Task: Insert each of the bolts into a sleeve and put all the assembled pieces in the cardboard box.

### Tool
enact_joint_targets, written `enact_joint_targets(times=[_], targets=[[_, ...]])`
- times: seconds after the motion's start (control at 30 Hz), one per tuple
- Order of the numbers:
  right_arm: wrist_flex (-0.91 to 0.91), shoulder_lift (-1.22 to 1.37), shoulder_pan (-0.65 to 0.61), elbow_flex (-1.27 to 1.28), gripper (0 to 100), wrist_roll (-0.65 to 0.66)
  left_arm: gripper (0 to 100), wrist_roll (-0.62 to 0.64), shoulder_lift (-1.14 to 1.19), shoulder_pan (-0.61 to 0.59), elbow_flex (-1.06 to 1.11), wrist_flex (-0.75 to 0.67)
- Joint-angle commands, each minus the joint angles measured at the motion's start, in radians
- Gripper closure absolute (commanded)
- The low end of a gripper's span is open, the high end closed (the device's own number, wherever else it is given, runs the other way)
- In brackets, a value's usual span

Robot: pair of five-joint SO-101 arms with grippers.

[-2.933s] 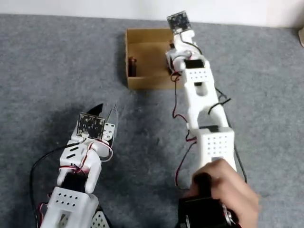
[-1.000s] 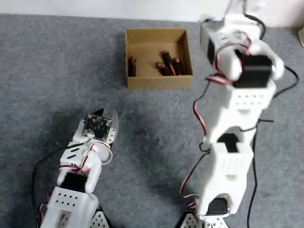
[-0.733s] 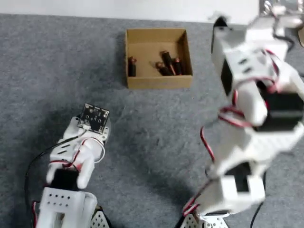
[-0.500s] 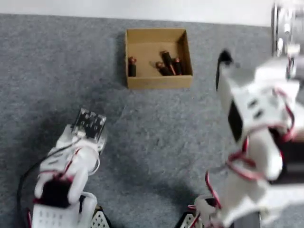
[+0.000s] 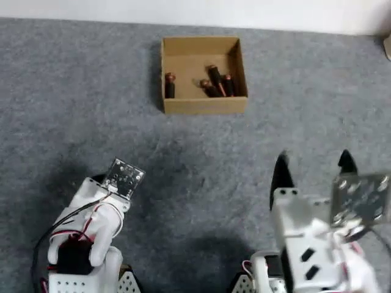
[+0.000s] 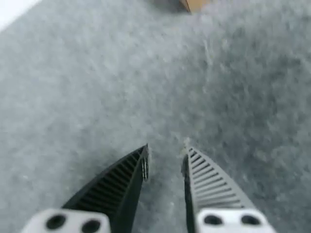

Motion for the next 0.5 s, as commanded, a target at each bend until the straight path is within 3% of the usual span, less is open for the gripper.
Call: enact_joint_targets(times=[0.0, 0.1, 0.27, 0.47], targets=[[-0.157, -0.272, -0.008, 0.343, 68.1, -0.008, 88, 0.005, -0.010, -0.008, 0.039, 0.003], [-0.228, -0.432, -0.007, 0.545, 68.1, -0.008, 88, 0.005, -0.010, -0.008, 0.067, 0.003], [-0.303, -0.354, 0.059, 0.679, 68.1, -0.008, 88, 0.005, -0.010, -0.008, 0.116, -0.009], [-0.435, -0.394, 0.143, 1.015, 68.1, -0.015, 88, 0.003, -0.005, 0.035, 0.229, -0.135]])
